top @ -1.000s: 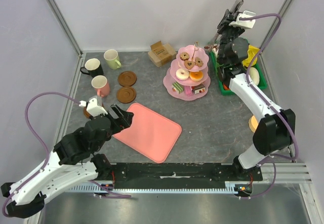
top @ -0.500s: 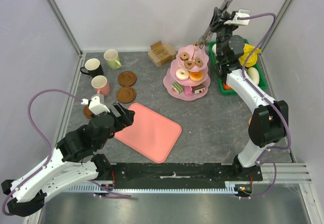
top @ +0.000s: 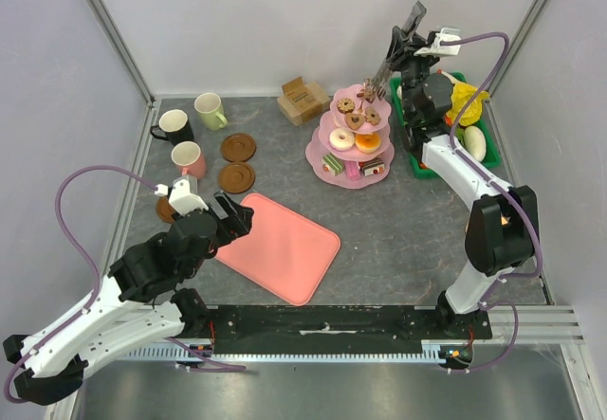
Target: Serve the afternoon tea
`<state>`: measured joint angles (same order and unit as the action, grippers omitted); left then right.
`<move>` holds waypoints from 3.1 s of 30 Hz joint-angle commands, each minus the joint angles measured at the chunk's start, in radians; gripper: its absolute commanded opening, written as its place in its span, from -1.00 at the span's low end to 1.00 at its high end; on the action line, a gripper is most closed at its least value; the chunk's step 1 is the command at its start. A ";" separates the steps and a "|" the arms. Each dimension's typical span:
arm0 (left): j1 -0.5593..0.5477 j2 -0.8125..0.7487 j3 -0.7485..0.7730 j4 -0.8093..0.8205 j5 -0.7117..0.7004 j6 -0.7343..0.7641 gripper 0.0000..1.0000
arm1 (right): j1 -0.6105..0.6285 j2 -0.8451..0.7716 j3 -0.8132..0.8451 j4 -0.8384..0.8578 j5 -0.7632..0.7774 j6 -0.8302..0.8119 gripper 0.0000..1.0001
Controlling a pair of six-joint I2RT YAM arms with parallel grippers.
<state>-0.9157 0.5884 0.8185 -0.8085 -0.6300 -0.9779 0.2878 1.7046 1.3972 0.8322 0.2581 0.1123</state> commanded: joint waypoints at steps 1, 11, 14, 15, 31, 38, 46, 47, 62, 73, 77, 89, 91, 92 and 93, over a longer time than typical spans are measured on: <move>0.000 0.001 0.021 0.032 -0.034 -0.001 0.87 | -0.006 -0.039 -0.029 0.053 -0.020 0.017 -0.19; 0.003 0.004 0.018 0.034 -0.020 -0.001 0.87 | -0.006 -0.079 -0.055 0.035 -0.011 0.006 0.07; 0.001 -0.001 0.018 0.035 -0.019 -0.001 0.87 | -0.006 -0.092 -0.046 0.022 -0.010 0.006 0.07; 0.001 -0.004 0.018 0.035 -0.019 0.001 0.87 | -0.004 -0.100 -0.046 0.022 0.001 0.001 0.08; 0.003 -0.021 0.010 0.051 0.038 0.022 0.87 | -0.004 -0.436 0.005 -0.570 0.345 0.027 0.05; 0.001 0.022 0.010 0.080 0.099 0.058 0.88 | -0.006 -0.606 -0.062 -1.310 0.190 0.387 0.09; 0.003 0.123 0.024 0.111 0.190 0.081 0.95 | -0.004 -0.642 -0.395 -1.498 0.082 0.524 0.08; 0.005 0.137 0.027 0.111 0.191 0.084 0.96 | -0.004 -0.626 -0.412 -1.490 0.078 0.523 0.09; 0.251 0.263 0.073 0.060 0.256 0.083 0.99 | -0.007 -0.040 -0.225 -1.489 0.073 0.388 0.60; 0.711 0.442 0.125 0.155 0.444 0.217 0.98 | -0.007 -0.279 -0.289 -1.408 0.090 0.348 0.96; 0.863 0.504 0.162 0.221 0.518 0.347 0.98 | -0.007 -0.500 -0.411 -1.314 0.058 0.279 0.96; 1.127 0.800 0.150 0.645 0.693 0.691 0.96 | -0.007 -0.855 -0.655 -1.093 -0.048 0.256 0.96; 1.144 0.846 0.165 0.675 0.719 0.725 0.93 | -0.007 -0.870 -0.647 -1.096 -0.060 0.257 0.96; 1.147 0.870 0.182 0.675 0.717 0.737 0.93 | -0.007 -0.878 -0.647 -1.095 -0.080 0.259 0.96; 1.152 0.892 0.200 0.677 0.737 0.766 0.89 | -0.007 -0.887 -0.650 -1.093 -0.100 0.260 0.96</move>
<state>0.2157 1.4212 0.9749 -0.2710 0.0589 -0.3573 0.2836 0.8619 0.7406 -0.3367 0.2153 0.3878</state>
